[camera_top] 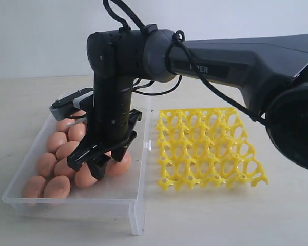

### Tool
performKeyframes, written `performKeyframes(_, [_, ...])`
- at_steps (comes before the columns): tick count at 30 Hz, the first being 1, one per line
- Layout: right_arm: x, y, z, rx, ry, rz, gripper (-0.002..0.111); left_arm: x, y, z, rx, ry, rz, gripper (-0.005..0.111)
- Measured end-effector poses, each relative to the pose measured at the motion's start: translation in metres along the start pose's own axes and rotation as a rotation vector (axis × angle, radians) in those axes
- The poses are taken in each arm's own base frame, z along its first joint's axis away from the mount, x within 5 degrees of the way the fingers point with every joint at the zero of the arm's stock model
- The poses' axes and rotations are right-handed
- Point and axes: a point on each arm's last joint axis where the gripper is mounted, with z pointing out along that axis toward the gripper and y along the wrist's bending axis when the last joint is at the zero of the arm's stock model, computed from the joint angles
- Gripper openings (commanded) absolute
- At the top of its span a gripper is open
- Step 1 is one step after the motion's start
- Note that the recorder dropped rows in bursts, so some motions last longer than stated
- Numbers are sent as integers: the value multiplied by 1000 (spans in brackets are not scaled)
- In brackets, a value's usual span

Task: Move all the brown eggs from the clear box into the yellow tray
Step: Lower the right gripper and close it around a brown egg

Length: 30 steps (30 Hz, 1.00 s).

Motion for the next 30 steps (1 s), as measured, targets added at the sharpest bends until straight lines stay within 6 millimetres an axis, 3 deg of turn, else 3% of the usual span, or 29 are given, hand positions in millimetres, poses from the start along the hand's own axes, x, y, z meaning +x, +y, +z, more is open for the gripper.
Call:
performKeyframes(11, [0, -11, 0, 152, 11, -91, 56, 0, 0, 0, 0, 0, 0, 0])
performKeyframes(23, [-6, -13, -1, 185, -51, -164, 56, 0, 0, 0, 0, 0, 0, 0])
performKeyframes(30, [-6, -13, 17, 148, -19, -157, 56, 0, 0, 0, 0, 0, 0, 0])
